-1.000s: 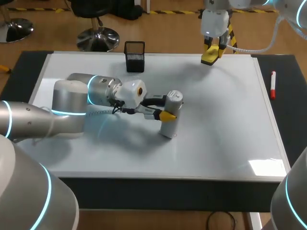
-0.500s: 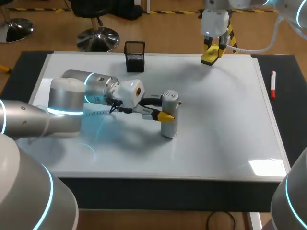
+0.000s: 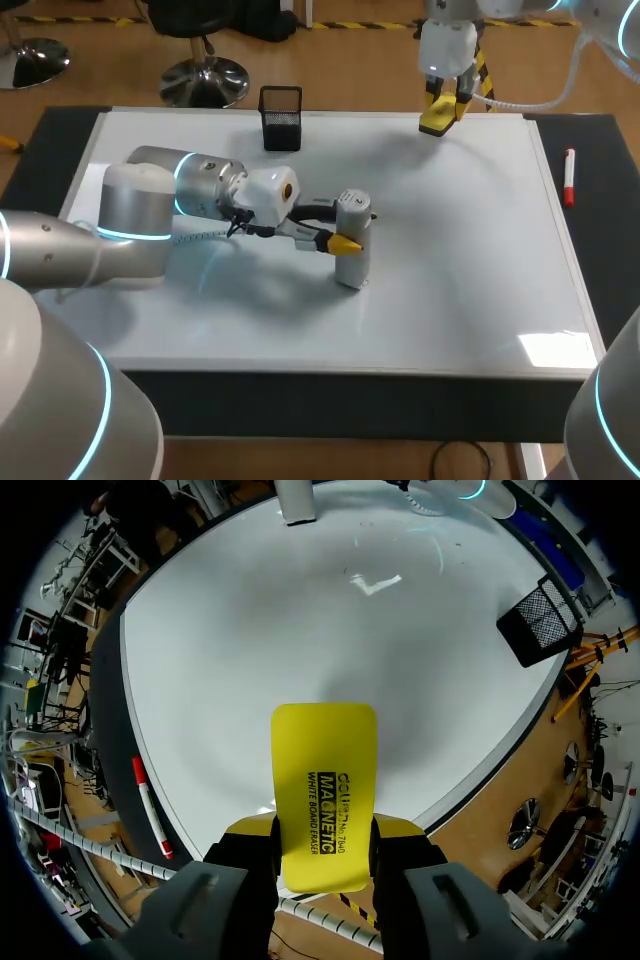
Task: Pick up the inspection probe, press it on each red-marked spot on the whiteboard one by one, put down the probe, pick up the eraser, and wipe off all the red marks.
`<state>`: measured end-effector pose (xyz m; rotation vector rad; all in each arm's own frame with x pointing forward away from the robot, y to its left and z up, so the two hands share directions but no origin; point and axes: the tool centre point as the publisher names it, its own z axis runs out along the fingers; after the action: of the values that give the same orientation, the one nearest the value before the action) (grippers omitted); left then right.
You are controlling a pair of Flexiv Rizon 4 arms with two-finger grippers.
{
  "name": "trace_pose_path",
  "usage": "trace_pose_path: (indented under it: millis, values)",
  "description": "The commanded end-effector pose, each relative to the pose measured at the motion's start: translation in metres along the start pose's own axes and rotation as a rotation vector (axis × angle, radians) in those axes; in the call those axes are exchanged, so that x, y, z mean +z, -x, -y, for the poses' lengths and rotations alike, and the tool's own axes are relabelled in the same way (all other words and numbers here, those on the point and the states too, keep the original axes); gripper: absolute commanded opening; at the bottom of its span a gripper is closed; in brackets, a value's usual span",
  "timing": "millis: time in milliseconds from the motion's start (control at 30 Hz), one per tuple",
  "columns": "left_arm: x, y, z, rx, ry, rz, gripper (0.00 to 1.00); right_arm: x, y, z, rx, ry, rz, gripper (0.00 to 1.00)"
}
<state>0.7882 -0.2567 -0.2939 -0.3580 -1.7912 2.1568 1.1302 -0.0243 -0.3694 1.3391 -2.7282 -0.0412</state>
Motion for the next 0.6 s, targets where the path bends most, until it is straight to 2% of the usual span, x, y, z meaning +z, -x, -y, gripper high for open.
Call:
trace_pose_path:
  millis: [33, 333, 600]
  values:
    - [-0.001, -0.005, 0.008, 0.017, -0.030, 0.007, 0.00, -0.002, 0.000, 0.001, -0.002, 0.000, -0.005, 0.00]
    - [-0.006, -0.002, 0.047, 0.074, -0.055, 0.012, 0.00, -0.002, 0.000, 0.001, -0.002, 0.000, -0.005, 0.00]
    - [-0.039, 0.013, 0.070, 0.119, -0.058, 0.088, 0.00, -0.002, 0.000, 0.001, -0.002, 0.000, -0.005, 0.00]
